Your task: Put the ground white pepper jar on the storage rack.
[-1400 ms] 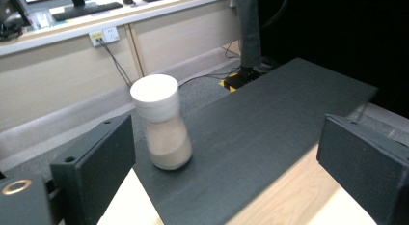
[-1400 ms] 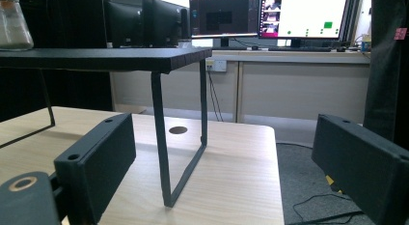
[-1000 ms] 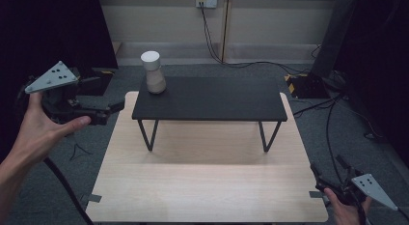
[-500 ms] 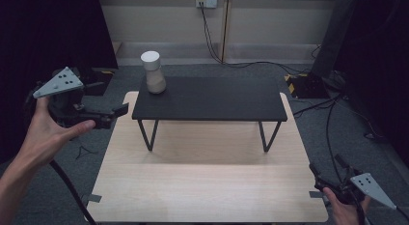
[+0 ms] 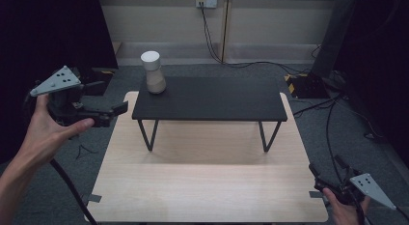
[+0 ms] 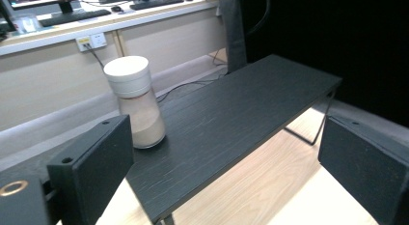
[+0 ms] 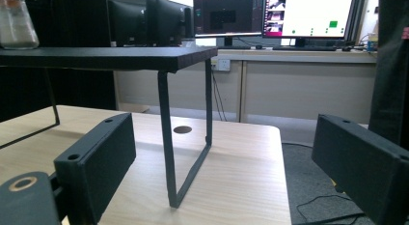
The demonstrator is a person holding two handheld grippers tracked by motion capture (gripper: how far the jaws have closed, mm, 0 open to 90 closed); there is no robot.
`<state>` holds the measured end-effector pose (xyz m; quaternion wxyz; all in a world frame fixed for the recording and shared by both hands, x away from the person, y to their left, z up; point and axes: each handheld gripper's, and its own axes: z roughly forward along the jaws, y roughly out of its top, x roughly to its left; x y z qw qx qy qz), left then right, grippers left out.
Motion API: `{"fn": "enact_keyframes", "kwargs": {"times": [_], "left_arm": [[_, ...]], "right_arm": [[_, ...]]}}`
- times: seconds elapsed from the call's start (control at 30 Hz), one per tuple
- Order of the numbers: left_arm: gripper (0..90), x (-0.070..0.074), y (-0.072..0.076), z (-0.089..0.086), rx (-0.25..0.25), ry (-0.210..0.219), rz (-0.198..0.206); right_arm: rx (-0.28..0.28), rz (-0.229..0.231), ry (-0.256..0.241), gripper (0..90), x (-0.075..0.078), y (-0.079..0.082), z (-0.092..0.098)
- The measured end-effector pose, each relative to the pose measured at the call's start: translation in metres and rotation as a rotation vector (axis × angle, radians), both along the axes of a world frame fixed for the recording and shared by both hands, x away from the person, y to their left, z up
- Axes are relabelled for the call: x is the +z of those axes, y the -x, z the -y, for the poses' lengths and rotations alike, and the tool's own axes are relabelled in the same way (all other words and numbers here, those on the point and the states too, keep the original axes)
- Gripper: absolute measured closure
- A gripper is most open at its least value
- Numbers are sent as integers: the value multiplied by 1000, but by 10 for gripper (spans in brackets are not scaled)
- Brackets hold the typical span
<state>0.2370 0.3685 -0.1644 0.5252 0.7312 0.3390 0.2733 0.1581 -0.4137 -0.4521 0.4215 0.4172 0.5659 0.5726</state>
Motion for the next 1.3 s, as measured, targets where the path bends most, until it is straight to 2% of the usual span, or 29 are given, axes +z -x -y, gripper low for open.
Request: {"fn": "enact_keyframes", "kwargs": {"times": [0.07,0.13,0.2,0.63,1.3], "left_arm": [[47,0,0,1,2,-11,4],[47,-1,-1,0,-6,7,-7],[47,-1,0,0,-2,-5,0],[48,-5,-1,-1,-11,13,-6],[47,-4,1,-5,2,14,1]], "right_arm": [[-1,-2,-2,78,0,0,0],[1,-2,1,78,0,0,0],[3,0,4,78,0,-1,0],[3,-2,2,78,0,-1,1],[-3,0,1,78,0,2,1]]}}
